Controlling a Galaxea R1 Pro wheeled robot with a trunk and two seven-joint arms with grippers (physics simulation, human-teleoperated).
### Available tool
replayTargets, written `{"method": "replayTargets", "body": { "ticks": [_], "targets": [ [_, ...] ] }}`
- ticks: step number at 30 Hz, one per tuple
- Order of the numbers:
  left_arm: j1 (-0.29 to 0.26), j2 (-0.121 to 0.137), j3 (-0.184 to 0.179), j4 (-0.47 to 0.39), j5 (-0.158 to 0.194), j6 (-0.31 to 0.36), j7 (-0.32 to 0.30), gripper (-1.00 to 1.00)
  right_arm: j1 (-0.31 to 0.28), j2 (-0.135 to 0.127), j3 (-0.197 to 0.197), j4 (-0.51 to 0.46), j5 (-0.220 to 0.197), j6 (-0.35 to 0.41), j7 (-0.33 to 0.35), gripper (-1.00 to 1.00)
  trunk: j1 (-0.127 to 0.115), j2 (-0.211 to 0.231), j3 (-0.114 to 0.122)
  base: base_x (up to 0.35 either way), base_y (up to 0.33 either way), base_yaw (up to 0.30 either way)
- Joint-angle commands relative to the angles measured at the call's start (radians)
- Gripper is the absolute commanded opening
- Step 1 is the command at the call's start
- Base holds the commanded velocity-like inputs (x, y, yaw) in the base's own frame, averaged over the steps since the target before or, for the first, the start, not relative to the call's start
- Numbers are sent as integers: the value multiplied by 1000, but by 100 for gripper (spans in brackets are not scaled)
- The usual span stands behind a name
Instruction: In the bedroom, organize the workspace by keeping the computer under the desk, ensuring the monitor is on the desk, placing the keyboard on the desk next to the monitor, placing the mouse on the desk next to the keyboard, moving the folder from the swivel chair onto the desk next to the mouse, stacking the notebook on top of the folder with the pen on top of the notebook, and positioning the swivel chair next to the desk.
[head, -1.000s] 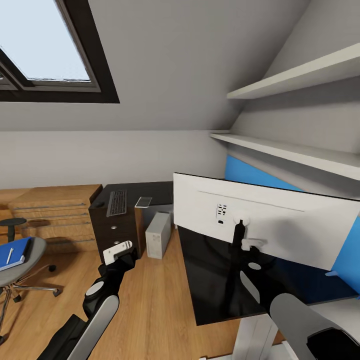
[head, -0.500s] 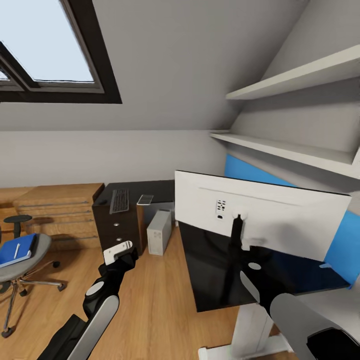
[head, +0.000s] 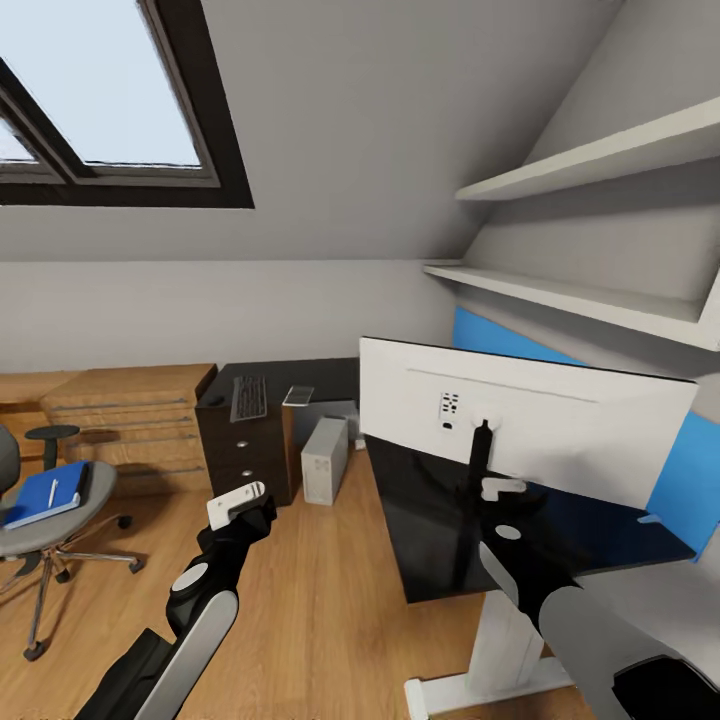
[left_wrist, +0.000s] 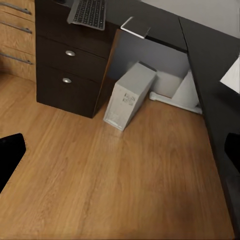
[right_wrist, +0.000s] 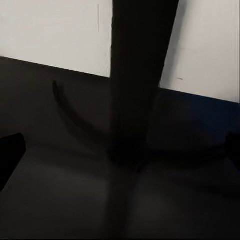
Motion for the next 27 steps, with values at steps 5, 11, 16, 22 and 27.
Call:
{"method": "replayTargets", "body": {
  "ticks": [5, 11, 16, 22, 27],
  "targets": [
    [-1, 1, -2, -1, 4, 2, 7, 100, -1, 2, 14, -1, -12, 1, -5, 100, 0, -1, -1, -57, 292, 0],
    [-1, 1, -2, -1, 3, 2, 7, 100, -1, 12, 15, -16, -13, 29, -5, 100, 0, -1, -1, 69, 276, 0],
    [-1, 1, -2, -1, 5, 2, 7, 100, -1, 16, 15, -44, -17, 116, -7, 100, 0, -1, -1, 32, 80, 0],
    [-1, 1, -2, -1, 6, 2, 7, 100, -1, 37, 15, -85, -19, 260, -8, 100, 0, -1, -1, 6, 16, 0],
    [-1, 1, -2, -1, 6, 2, 7, 100, -1, 65, 12, -151, -18, 485, -10, 100, 0, -1, -1, 1, 3, 0]
  ]
}}
